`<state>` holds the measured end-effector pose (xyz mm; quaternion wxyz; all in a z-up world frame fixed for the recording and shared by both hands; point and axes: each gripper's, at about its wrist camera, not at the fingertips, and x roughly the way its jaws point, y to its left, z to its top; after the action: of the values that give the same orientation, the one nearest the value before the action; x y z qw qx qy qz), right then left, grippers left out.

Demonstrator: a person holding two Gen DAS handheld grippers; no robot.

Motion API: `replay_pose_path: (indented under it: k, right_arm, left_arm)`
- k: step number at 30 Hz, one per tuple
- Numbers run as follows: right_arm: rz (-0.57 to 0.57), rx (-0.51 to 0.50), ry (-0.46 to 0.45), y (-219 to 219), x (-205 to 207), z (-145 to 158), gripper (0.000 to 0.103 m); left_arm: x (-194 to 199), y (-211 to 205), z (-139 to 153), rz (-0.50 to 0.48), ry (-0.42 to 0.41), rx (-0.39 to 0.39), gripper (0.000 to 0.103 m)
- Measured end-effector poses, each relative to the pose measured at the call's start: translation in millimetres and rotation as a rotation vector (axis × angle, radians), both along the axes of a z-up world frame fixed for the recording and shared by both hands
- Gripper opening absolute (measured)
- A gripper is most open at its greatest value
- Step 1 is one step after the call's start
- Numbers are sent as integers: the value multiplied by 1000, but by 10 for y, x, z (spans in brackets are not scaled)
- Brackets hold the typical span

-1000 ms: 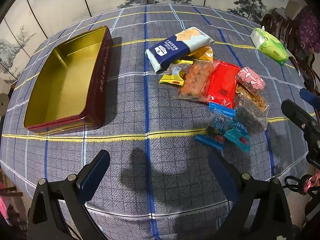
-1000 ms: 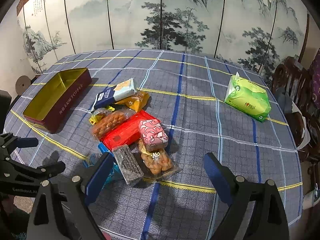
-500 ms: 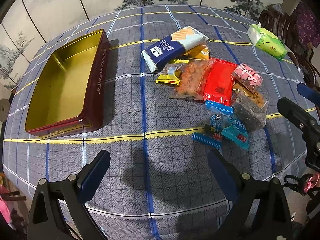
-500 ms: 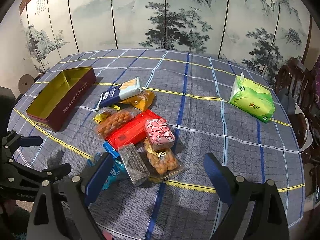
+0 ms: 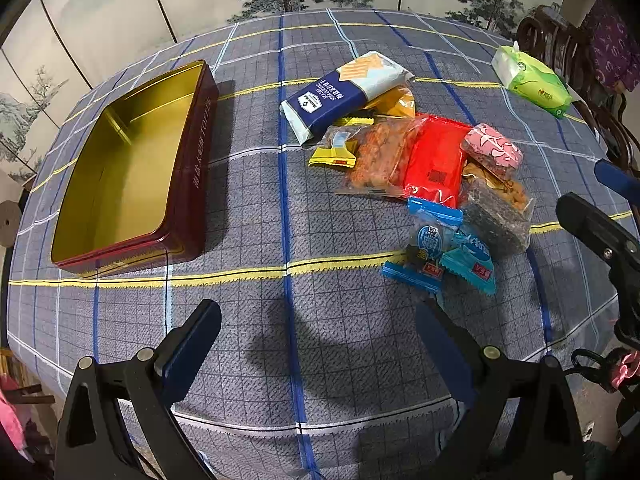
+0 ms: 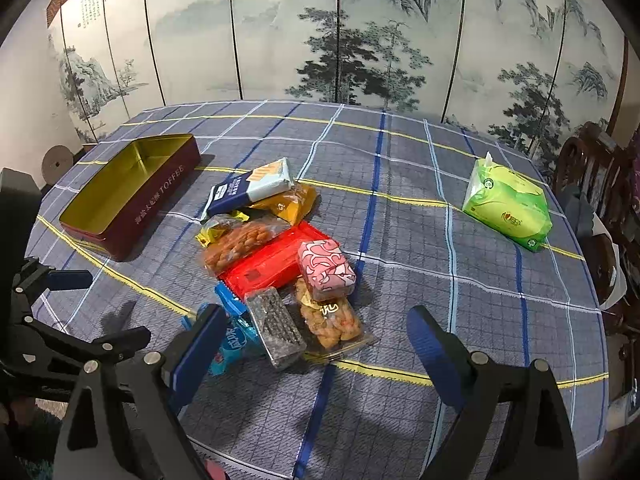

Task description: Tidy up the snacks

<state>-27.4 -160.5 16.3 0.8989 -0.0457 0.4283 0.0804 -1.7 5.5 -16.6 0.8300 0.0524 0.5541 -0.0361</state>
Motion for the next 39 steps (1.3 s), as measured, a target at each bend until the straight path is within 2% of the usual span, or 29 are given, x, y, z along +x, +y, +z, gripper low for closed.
replay_pose_path:
  k: [28, 32, 39]
  right_arm:
    - [24, -11, 23, 73, 32, -56, 93]
    - [26, -8, 27, 78, 39, -63, 88]
    - [24, -5, 33, 74, 54, -84, 87]
  left_arm:
    - [28, -15, -69, -8, 14, -9, 96]
    - [37, -17, -69, -6, 16, -11, 96]
    - [36, -4, -78, -7, 20, -15, 96]
